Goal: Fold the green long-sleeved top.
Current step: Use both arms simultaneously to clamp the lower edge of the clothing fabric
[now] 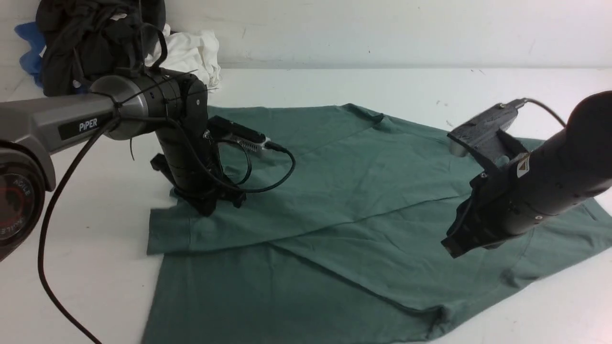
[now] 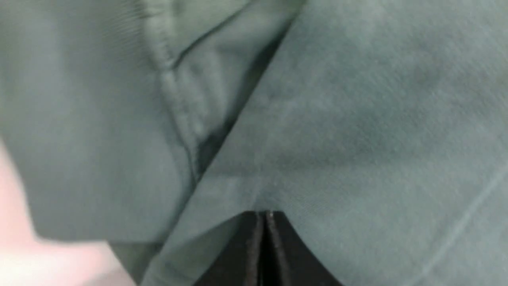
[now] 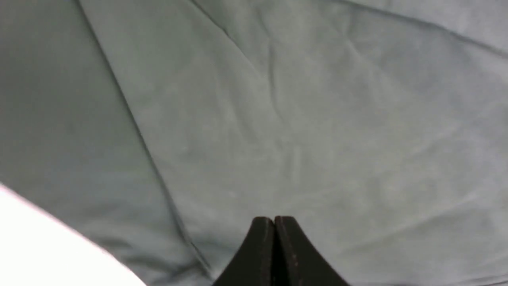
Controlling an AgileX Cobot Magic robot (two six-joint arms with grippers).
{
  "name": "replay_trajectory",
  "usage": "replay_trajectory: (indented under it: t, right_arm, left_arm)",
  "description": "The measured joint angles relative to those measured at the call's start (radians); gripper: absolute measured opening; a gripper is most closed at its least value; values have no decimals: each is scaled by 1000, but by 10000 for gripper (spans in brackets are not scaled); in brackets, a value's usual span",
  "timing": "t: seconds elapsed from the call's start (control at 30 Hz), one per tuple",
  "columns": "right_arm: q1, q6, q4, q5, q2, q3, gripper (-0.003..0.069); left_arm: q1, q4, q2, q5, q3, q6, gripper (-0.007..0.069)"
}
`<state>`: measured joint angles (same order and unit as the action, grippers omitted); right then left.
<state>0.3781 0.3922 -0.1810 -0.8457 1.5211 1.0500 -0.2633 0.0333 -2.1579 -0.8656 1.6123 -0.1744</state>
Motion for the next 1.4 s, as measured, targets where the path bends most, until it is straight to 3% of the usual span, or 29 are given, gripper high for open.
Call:
replay_trajectory:
  t: [0.1,0.2,0.27,0.33,0.53,0.7,0.8,0.97,1.1,1.23,1.4]
  right_arm:
    - [0,0,-11,26,0,1,-8]
    - [0,0,-13,21,0,1,-8]
    - [0,3,-11,12,0,1,-8]
    - [0,8,-3,-5,0,1,-8]
    - [0,78,-22,-30,-1,1,-8]
    - [0,162,-71,-120,-10,1,-8]
    - [0,237,-125,-164,-25,1,-8]
    - [0,324,-246,-182,-45,1,-8]
    - [0,363,-285,-199,-45,1,-8]
    - [0,382,-292,-208,-45,1,-8]
    - [0,411,-292,-210,-45,1,-8]
  left_arm:
    - [1,60,-32,172,32,8,-8]
    - [0,71,-38,193,73,11,-8]
    - [-4,74,-30,157,98,11,-8]
    - [-21,78,21,2,143,11,-8]
    - [-62,44,166,-270,80,-24,-7]
    - [-65,9,254,-225,-133,-112,17]
    - [-65,-15,304,-100,-305,-275,96]
    - [-65,-23,334,-69,-484,-611,365]
    - [-65,-23,335,-54,-546,-759,445]
    - [-65,1,345,11,-588,-822,400]
    - [-65,80,364,107,-623,-762,146]
